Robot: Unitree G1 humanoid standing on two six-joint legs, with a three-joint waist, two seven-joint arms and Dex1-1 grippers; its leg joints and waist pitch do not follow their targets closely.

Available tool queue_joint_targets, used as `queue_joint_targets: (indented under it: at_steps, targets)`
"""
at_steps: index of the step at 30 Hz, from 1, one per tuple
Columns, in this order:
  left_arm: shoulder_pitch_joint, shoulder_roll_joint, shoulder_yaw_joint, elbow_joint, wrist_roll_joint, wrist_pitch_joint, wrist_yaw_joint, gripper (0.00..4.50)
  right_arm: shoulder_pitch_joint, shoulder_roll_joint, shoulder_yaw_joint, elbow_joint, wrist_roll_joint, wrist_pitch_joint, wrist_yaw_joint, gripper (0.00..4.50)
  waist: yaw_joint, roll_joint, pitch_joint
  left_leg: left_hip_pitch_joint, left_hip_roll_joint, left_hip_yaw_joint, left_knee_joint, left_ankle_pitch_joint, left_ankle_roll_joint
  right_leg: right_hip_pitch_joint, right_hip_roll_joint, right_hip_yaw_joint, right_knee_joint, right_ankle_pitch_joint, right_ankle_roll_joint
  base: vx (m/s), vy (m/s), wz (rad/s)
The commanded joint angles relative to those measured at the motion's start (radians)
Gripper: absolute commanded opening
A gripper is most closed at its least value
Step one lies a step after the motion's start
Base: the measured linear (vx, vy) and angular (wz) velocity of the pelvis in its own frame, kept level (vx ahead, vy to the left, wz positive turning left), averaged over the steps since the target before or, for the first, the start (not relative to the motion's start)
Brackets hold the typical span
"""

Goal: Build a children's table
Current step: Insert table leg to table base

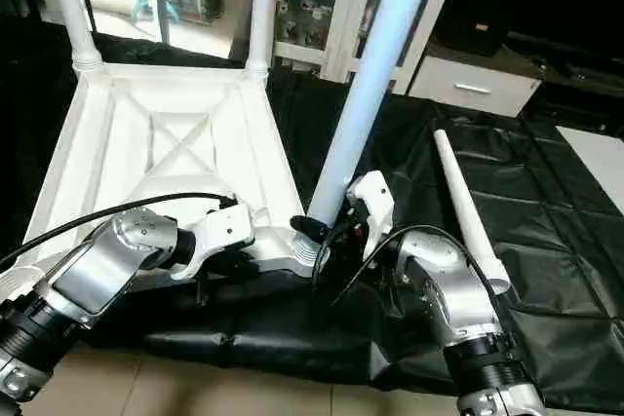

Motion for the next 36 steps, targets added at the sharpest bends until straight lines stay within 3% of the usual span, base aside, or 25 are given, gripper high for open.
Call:
queue_joint_targets:
  at_steps: [1, 10, 11, 13, 15, 17, 18, 20, 21, 22, 23, 25, 26, 27, 28, 29, 30, 31, 32, 34, 36]
  targets:
    - [-0.012, -0.009, 0.017, -0.051, -0.024, -0.024, -0.013, 0.0, 0.054, -0.04, 0.027, 0.145, -0.091, 0.097, -0.028, 1.85, 0.002, 0.024, -0.035, -0.003, 0.014, -0.009, -0.086, -0.384, -0.022, 0.028, -0.051, 0.042, -0.09, -0.468, -0.093, 0.0, 0.0, 0.0]
    - [-0.009, -0.008, 0.018, -0.055, -0.025, -0.017, -0.009, 0.0, 0.075, -0.044, 0.029, 0.131, -0.078, 0.105, -0.037, 1.85, 0.001, 0.024, -0.034, -0.003, 0.014, -0.01, -0.088, -0.402, -0.022, 0.025, -0.051, 0.041, -0.093, -0.49, -0.083, 0.0, 0.0, 0.0]
    - [-0.007, -0.009, 0.019, -0.055, -0.025, -0.016, -0.006, 0.0, 0.078, -0.043, 0.027, 0.13, -0.077, 0.105, -0.041, 1.85, 0.002, 0.031, -0.034, -0.002, 0.014, -0.011, -0.088, -0.405, -0.024, 0.025, -0.051, 0.042, -0.093, -0.488, -0.085, 0.0, 0.0, 0.0]
    - [-0.004, -0.021, 0.03, -0.049, -0.028, -0.004, 0.013, 0.0, 0.078, -0.026, 0.008, 0.14, -0.076, 0.094, -0.083, 1.85, 0.0, 0.028, -0.033, -0.003, 0.015, -0.01, -0.089, -0.412, -0.025, 0.024, -0.05, 0.041, -0.094, -0.484, -0.086, 0.0, 0.0, 0.0]
    - [-0.005, -0.042, 0.046, -0.036, -0.031, 0.006, 0.042, 0.0, 0.067, -0.006, -0.011, 0.167, -0.092, 0.085, -0.157, 1.85, -0.002, 0.029, -0.031, -0.002, 0.013, -0.011, -0.09, -0.424, -0.028, 0.022, -0.051, 0.04, -0.097, -0.507, -0.081, 0.0, 0.0, 0.0]
    - [-0.016, -0.115, 0.088, 0.005, -0.035, 0.038, 0.136, 0.0, 0.022, 0.047, -0.07, 0.253, -0.129, 0.073, -0.376, 1.85, -0.007, 0.029, -0.031, -0.003, 0.012, -0.013, -0.09, -0.434, -0.036, 0.021, -0.051, 0.038, -0.1, -0.536, -0.07, 0.0, 0.0, 0.0]
    - [-0.025, -0.147, 0.102, 0.025, -0.03, 0.053, 0.18, 0.0, 0.001, 0.068, -0.095, 0.287, -0.137, 0.072, -0.464, 1.85, -0.019, 0.026, -0.026, -0.005, 0.008, -0.017, -0.09, -0.459, -0.044, 0.019, -0.049, 0.03, -0.106, -0.597, -0.053, 0.0, 0.0, 0.0]
    - [-0.041, -0.191, 0.12, 0.052, -0.023, 0.077, 0.24, 0.0, -0.027, 0.095, -0.126, 0.329, -0.144, 0.072, -0.572, 1.85, -0.035, 0.028, -0.028, 0.004, 0.003, -0.024, -0.082, -0.5, -0.049, 0.017, -0.051, 0.014, -0.122, -0.685, -0.011, 0.0, 0.0, 0.0]
    - [-0.054, -0.216, 0.131, 0.07, -0.02, 0.09, 0.271, 0.0, -0.043, 0.109, -0.14, 0.349, -0.142, 0.071, -0.616, 1.85, -0.039, 0.036, -0.032, 0.006, 0.003, -0.028, -0.082, -0.502, -0.045, 0.024, -0.056, 0.009, -0.129, -0.676, -0.003, 0.0, 0.0, 0.0]
    - [-0.06, -0.225, 0.134, 0.076, -0.019, 0.095, 0.283, 0.0, -0.049, 0.113, -0.144, 0.357, -0.143, 0.071, -0.633, 1.85, -0.043, 0.037, -0.033, -0.004, 0.006, -0.034, -0.09, -0.496, -0.038, 0.034, -0.055, 0.006, -0.128, -0.627, -0.006, 0.0, 0.0, 0.0]
    - [-0.078, -0.256, 0.147, 0.098, -0.014, 0.111, 0.322, 0.0, -0.068, 0.129, -0.154, 0.382, -0.143, 0.07, -0.682, 1.85, -0.042, 0.038, -0.033, -0.005, 0.007, -0.035, -0.091, -0.496, -0.036, 0.036, -0.055, 0.004, -0.128, -0.609, -0.009, 0.0, 0.0, 0.0]
    - [-0.16, -0.375, 0.185, 0.192, 0.003, 0.136, 0.475, 0.0, -0.152, 0.192, -0.172, 0.483, -0.152, 0.052, -0.855, 1.85, -0.051, 0.042, -0.034, 0.009, 0.0, -0.034, -0.081, -0.511, -0.037, 0.021, -0.053, -0.004, -0.135, -0.6, -0.019, 0.0, 0.0, 0.0]
    - [-0.167, -0.384, 0.187, 0.198, 0.003, 0.135, 0.485, 0.0, -0.16, 0.198, -0.173, 0.491, -0.151, 0.05, -0.865, 1.85, -0.052, 0.042, -0.036, 0.009, 0.001, -0.035, -0.082, -0.513, -0.036, 0.024, -0.053, -0.006, -0.135, -0.588, -0.022, 0.0, 0.0, 0.0]
    - [-0.205, -0.446, 0.199, 0.235, 0.003, 0.127, 0.54, 0.0, -0.208, 0.239, -0.182, 0.546, -0.147, 0.036, -0.941, 1.85, -0.052, 0.041, -0.041, -0.006, 0.004, -0.036, -0.086, -0.477, -0.03, 0.038, -0.056, -0.001, -0.127, -0.531, -0.029, 0.0, 0.0, 0.0]
    - [-0.216, -0.466, 0.203, 0.245, 0.001, 0.122, 0.555, 0.0, -0.224, 0.253, -0.181, 0.564, -0.149, 0.027, -0.961, 1.85, -0.057, 0.04, -0.035, -0.009, 0.005, -0.035, -0.089, -0.474, -0.027, 0.032, -0.054, -0.001, -0.127, -0.521, -0.035, 0.0, 0.0, 0.0]
    - [-0.235, -0.501, 0.212, 0.263, 0.0, 0.114, 0.58, 0.0, -0.252, 0.275, -0.178, 0.597, -0.151, 0.009, -0.992, 1.85, -0.056, 0.041, -0.037, -0.004, 0.003, -0.031, -0.086, -0.475, -0.024, 0.029, -0.054, -0.001, -0.129, -0.521, -0.036, 0.0, 0.0, 0.0]
    - [-0.239, -0.508, 0.212, 0.267, 0.0, 0.112, 0.584, 0.0, -0.261, 0.28, -0.178, 0.605, -0.152, 0.005, -1.002, 1.85, -0.054, 0.038, -0.04, 0.0, 0.0, -0.027, -0.082, -0.458, -0.02, 0.024, -0.056, 0.004, -0.126, -0.503, -0.047, 0.0, 0.0, 0.0]
    - [-0.249, -0.52, 0.214, 0.273, 0.001, 0.107, 0.593, 0.0, -0.282, 0.291, -0.175, 0.624, -0.153, -0.004, -1.019, 1.85, -0.052, 0.038, -0.041, -0.012, 0.002, -0.026, -0.086, -0.421, -0.017, 0.031, -0.057, 0.009, -0.118, -0.461, -0.058, 0.0, 0.0, 0.0]
    - [-0.25, -0.52, 0.215, 0.274, 0.001, 0.106, 0.594, 0.0, -0.286, 0.292, -0.175, 0.626, -0.152, -0.005, -1.02, 1.85, -0.052, 0.038, -0.04, -0.015, 0.002, -0.026, -0.087, -0.408, -0.017, 0.032, -0.056, 0.011, -0.115, -0.444, -0.062, 0.0, 0.0, 0.0]
    - [-0.251, -0.51, 0.222, 0.276, 0.001, 0.104, 0.591, 0.0, -0.309, 0.292, -0.181, 0.649, -0.155, -0.026, -1.031, 1.85, -0.046, 0.035, -0.043, -0.017, 0.004, -0.02, -0.086, -0.366, -0.014, 0.033, -0.056, 0.018, -0.102, -0.377, -0.084, 0.0, 0.0, 0.0]
    - [-0.247, -0.497, 0.225, 0.278, 0.002, 0.101, 0.587, 0.0, -0.318, 0.291, -0.188, 0.66, -0.153, -0.037, -1.025, 1.85, -0.043, 0.035, -0.044, -0.017, 0.003, -0.014, -0.084, -0.338, -0.009, 0.031, -0.056, 0.02, -0.101, -0.373, -0.089, 0.0, 0.0, 0.0]
